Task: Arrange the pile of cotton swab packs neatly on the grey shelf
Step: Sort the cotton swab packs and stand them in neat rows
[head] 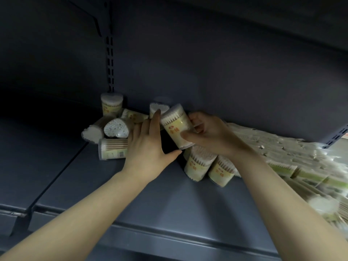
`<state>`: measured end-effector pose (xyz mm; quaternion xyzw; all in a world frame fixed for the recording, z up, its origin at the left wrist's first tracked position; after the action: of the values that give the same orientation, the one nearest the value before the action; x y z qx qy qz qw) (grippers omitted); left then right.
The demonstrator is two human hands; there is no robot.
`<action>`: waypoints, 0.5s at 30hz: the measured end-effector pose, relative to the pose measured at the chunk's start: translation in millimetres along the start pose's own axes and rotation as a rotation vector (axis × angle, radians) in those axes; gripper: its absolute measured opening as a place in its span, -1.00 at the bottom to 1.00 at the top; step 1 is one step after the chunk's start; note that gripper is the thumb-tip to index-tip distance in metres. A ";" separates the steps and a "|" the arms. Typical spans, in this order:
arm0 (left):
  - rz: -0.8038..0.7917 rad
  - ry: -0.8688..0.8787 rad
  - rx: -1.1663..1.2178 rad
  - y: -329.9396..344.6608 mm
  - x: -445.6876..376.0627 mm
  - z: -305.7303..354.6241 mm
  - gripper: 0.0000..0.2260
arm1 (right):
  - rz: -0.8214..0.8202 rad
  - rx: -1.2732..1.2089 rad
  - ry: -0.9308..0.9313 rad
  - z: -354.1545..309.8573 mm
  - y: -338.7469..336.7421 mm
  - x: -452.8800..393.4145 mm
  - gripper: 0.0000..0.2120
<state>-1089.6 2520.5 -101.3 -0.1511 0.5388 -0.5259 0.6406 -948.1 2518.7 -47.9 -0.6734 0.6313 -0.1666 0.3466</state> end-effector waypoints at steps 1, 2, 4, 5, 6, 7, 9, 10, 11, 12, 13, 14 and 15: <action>-0.007 -0.009 0.017 0.3 0.3 0.7 -0.08 | 0.002 -0.013 -0.002 -0.8 1.2 0.7 -0.68; -0.010 -0.015 0.031 0.2 0.6 1.1 -0.06 | 0.004 -0.020 -0.002 -1.4 2.0 1.3 -0.69; -0.009 -0.010 0.041 -0.5 0.7 2.1 -0.05 | 0.009 -0.019 -0.003 -1.3 2.6 1.4 -0.69; -0.011 -0.007 0.039 -0.7 0.8 2.0 -0.04 | 0.009 -0.025 -0.001 -0.7 2.8 1.2 -0.69; -0.014 -0.004 0.031 -0.6 0.6 1.5 -0.04 | 0.008 -0.041 0.003 -1.0 2.8 1.3 -0.70; -0.018 -0.001 0.023 -0.5 0.5 0.9 -0.04 | 0.007 -0.061 0.008 -1.2 2.9 1.3 -0.71; -0.021 0.010 0.018 -0.6 0.0 0.3 -0.03 | 0.003 -0.087 0.004 -3.1 2.5 1.7 -0.76; -0.024 0.015 0.024 -0.2 -0.5 0.2 -0.03 | -0.002 -0.093 -0.002 -4.2 2.5 2.2 -0.78; -0.029 0.020 0.035 0.4 -0.9 0.1 -0.02 | -0.008 -0.097 -0.007 -4.7 2.8 2.5 -0.80; -0.039 0.025 0.048 1.5 -1.3 -0.6 -0.02 | -0.014 -0.101 -0.014 -5.4 3.1 2.8 -0.80; -0.049 0.030 0.059 2.3 -1.7 -1.3 -0.02 | -0.019 -0.109 -0.022 -5.2 3.7 2.8 -0.81; -0.059 0.034 0.069 3.5 -2.2 -2.2 -0.01 | -0.022 -0.121 -0.030 -4.8 4.0 2.8 -0.81; -0.069 0.039 0.082 4.2 -2.6 -2.9 -0.01 | -0.020 -0.132 -0.037 -3.9 4.4 2.4 -0.81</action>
<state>-1089.6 2525.3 -104.2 -0.1331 0.5236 -0.5722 0.6171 -953.5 2515.5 -48.7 -0.7041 0.6276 -0.1155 0.3114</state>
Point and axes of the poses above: each hand's wrist, its own x-axis away from the middle knuckle, its own y-axis out of the palm, z = x × y, the point moved 5 cm from there along -x, towards the middle knuckle, and after that the axes turned 8 degrees about -x, right-handed, at the moved point
